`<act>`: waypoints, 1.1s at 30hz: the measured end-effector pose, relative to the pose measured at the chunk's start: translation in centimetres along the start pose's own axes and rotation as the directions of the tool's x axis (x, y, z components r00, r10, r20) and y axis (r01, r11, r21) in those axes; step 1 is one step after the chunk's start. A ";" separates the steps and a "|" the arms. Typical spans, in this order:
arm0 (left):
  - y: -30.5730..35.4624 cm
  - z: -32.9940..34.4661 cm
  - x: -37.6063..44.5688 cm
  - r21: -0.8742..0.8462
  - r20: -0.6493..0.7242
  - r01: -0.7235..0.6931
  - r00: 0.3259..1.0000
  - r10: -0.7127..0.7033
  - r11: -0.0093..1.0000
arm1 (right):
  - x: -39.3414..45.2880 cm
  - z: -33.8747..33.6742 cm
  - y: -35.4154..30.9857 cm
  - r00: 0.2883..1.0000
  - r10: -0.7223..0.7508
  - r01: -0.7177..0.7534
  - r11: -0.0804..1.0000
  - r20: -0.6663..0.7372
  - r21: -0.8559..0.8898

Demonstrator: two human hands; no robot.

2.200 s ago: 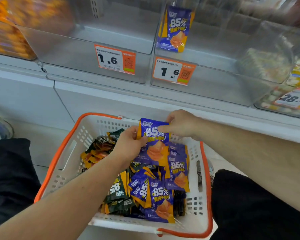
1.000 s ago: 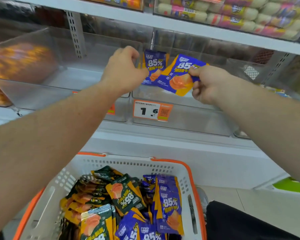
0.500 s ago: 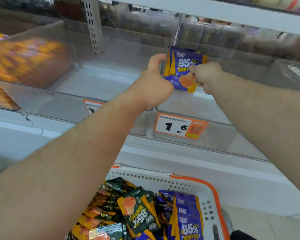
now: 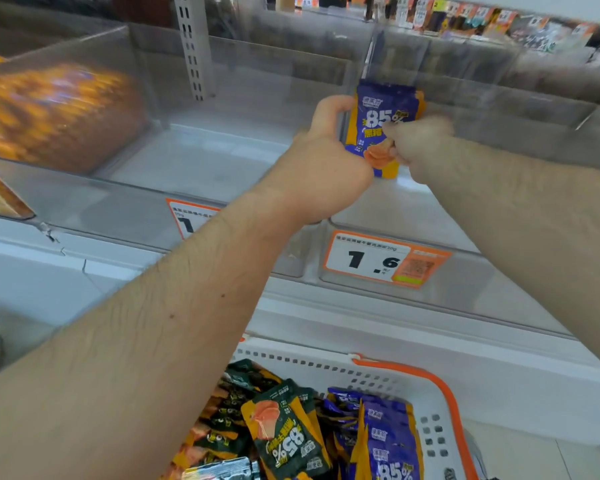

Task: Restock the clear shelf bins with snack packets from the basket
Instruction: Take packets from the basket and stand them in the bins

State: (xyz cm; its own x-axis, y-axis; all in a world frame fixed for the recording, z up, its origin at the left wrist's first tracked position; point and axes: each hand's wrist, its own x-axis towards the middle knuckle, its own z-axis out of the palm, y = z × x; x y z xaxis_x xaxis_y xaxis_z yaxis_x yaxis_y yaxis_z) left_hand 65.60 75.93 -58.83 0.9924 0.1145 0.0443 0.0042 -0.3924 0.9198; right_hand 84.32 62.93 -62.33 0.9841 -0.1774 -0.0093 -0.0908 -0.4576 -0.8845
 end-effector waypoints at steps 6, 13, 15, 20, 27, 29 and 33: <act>-0.1 -0.1 0.2 -0.015 0.007 -0.010 1.000 0.010 1.000 | 0.8 0.3 0.8 0.998 0.056 -0.056 0.998 -0.028 -0.012; 0.1 0.2 -0.1 -0.010 -0.012 -0.047 0.999 0.047 0.999 | -1.0 -1.2 0.0 0.998 0.060 -0.060 0.998 0.000 0.003; 0.1 0.1 -0.1 0.006 -0.034 -0.077 0.996 0.078 0.997 | -1.8 -1.9 -0.3 0.999 0.045 -0.045 0.998 -0.009 -0.048; 0.3 0.3 -0.6 0.043 -0.092 -0.123 0.988 0.127 0.991 | -5.2 -3.8 -1.8 0.994 -0.093 0.074 0.951 -0.050 -0.299; 0.1 0.6 -3.0 0.488 -0.216 -0.468 0.753 0.621 0.737 | -14.2 -6.2 -2.1 0.926 -0.378 0.327 0.822 -0.018 -0.466; -0.2 1.2 -4.7 0.560 -0.202 -0.497 0.694 0.691 0.663 | -17.3 -6.7 -2.0 0.894 -0.445 0.376 0.806 -0.048 -0.457; -3.1 3.4 -11.1 0.418 -0.148 -0.615 0.680 0.718 0.669 | -23.1 -6.6 1.5 0.610 -0.792 0.727 0.564 -0.008 -0.391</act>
State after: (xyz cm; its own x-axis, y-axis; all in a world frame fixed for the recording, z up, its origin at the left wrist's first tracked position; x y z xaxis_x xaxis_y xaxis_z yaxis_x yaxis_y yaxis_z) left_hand 54.95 72.78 -63.51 0.6597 -0.0687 0.7484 -0.5564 -0.7140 0.4250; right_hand 60.47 60.56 -60.40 0.6712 0.2474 0.6988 0.6050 -0.7275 -0.3235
